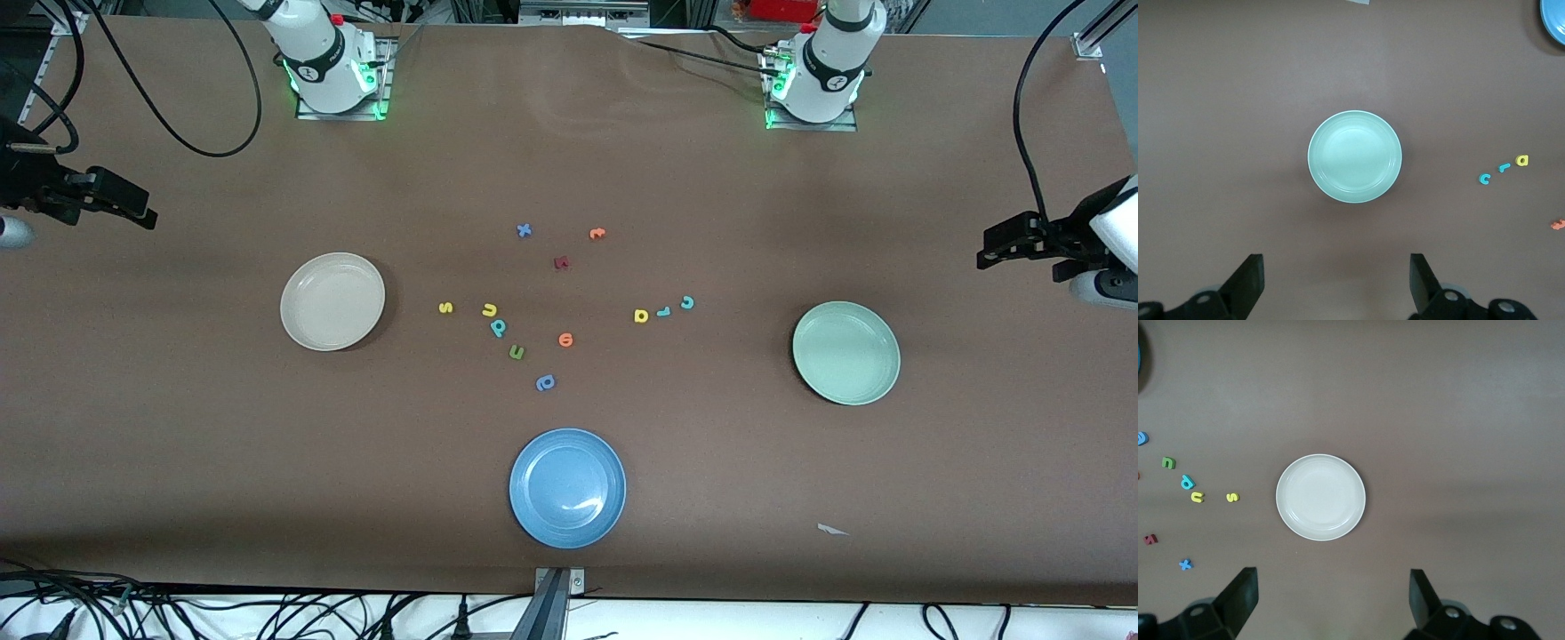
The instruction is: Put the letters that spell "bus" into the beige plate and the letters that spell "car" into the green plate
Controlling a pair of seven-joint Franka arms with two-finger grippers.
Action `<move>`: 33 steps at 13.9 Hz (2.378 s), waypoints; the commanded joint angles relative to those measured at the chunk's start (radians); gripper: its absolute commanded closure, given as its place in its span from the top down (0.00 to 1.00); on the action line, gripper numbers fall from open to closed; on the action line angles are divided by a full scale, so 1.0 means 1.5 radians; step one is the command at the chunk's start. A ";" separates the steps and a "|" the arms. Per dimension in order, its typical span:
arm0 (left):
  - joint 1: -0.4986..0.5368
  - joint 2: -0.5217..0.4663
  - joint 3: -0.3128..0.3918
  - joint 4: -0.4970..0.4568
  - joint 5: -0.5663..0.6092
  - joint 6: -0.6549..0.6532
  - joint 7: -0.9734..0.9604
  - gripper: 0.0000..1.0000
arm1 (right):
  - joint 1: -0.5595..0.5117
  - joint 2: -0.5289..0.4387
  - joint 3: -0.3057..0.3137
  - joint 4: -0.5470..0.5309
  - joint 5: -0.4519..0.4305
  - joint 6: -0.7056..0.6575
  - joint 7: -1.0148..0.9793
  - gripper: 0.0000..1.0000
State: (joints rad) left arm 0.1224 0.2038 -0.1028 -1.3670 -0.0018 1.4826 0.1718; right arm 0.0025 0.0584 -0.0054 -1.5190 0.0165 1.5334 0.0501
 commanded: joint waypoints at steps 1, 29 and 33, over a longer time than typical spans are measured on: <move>-0.004 -0.016 -0.001 -0.012 -0.006 -0.007 0.014 0.96 | 0.004 -0.002 0.005 0.006 -0.011 -0.006 0.005 1.00; -0.001 -0.011 -0.004 -0.009 -0.008 -0.082 0.010 1.00 | 0.018 -0.013 0.030 0.012 -0.011 -0.038 0.025 1.00; -0.006 -0.011 -0.002 -0.009 -0.011 -0.082 0.007 1.00 | 0.018 -0.013 0.030 0.012 -0.012 -0.044 0.025 1.00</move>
State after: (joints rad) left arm 0.1161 0.2009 -0.1085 -1.3833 -0.0017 1.3752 0.1832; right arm 0.0283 0.0444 0.0354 -1.5136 0.0164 1.4871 0.0752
